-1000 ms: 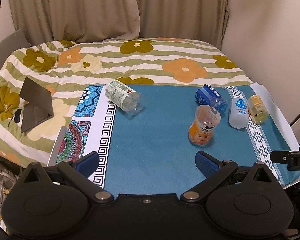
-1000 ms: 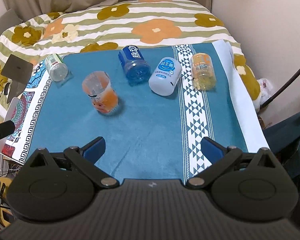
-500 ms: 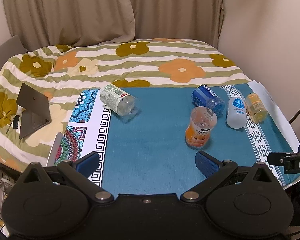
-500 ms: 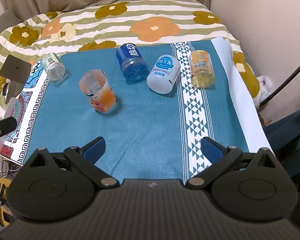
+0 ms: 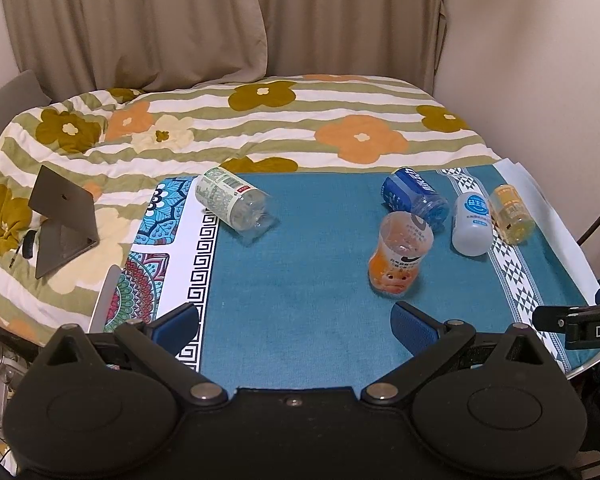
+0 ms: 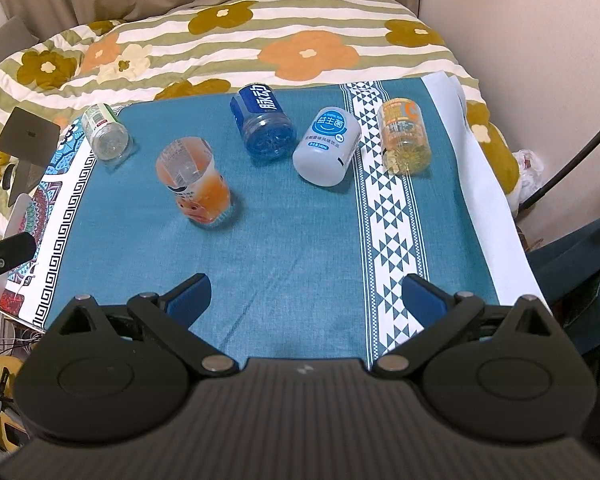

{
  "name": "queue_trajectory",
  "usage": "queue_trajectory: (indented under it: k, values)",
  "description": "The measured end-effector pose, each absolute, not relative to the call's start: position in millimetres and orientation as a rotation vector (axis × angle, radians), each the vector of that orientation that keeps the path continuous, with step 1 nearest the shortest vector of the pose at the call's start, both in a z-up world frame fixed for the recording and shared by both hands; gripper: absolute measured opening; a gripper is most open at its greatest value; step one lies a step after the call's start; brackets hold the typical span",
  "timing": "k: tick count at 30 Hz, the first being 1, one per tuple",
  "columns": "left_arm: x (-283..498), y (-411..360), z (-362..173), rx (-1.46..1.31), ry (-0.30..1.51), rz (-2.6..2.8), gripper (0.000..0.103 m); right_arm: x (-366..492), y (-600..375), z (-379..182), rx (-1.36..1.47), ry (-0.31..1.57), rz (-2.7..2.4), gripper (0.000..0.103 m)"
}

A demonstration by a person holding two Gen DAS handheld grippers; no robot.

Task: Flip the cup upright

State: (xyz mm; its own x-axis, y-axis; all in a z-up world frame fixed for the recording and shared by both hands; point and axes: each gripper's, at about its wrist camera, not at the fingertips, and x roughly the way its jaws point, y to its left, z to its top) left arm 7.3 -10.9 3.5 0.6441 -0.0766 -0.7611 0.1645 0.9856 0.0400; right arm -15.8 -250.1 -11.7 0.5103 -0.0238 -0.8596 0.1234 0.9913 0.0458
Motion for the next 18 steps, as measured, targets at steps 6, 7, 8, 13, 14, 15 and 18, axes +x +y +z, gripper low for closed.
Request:
queue_trajectory:
  k: [6, 7, 8, 13, 14, 15, 18]
  values:
    - [8.0, -11.1, 3.5, 0.111, 0.859, -0.139, 0.103, -15.8, -249.6, -11.4, 0.105, 1.033, -0.089, 0.103]
    - [8.0, -11.2, 3.7, 0.111, 0.858, -0.14, 0.103, -15.8, -249.5, -11.1, 0.106, 1.032, -0.089, 0.103]
    - [8.1, -11.3, 4.1, 0.112, 0.857, -0.14, 0.103, -15.9, -249.4, -11.5, 0.105, 1.033, -0.088, 0.103]
    - [7.4, -11.2, 4.9, 0.106, 0.856, -0.136, 0.103, -16.0, -249.0, -10.7, 0.106, 1.032, -0.089, 0.103]
    - [6.9, -10.9, 5.2, 0.106, 0.855, -0.134, 0.103, -16.0, -248.9, -11.1, 0.106, 1.032, -0.089, 0.103]
    - [6.7, -10.8, 5.4, 0.108, 0.854, -0.13, 0.103, -16.2, -248.8, -10.8, 0.106, 1.032, -0.089, 0.103]
    - [5.4, -10.3, 6.2, 0.118, 0.846, -0.119, 0.103, -16.3, -248.7, -10.7, 0.105, 1.032, -0.089, 0.103]
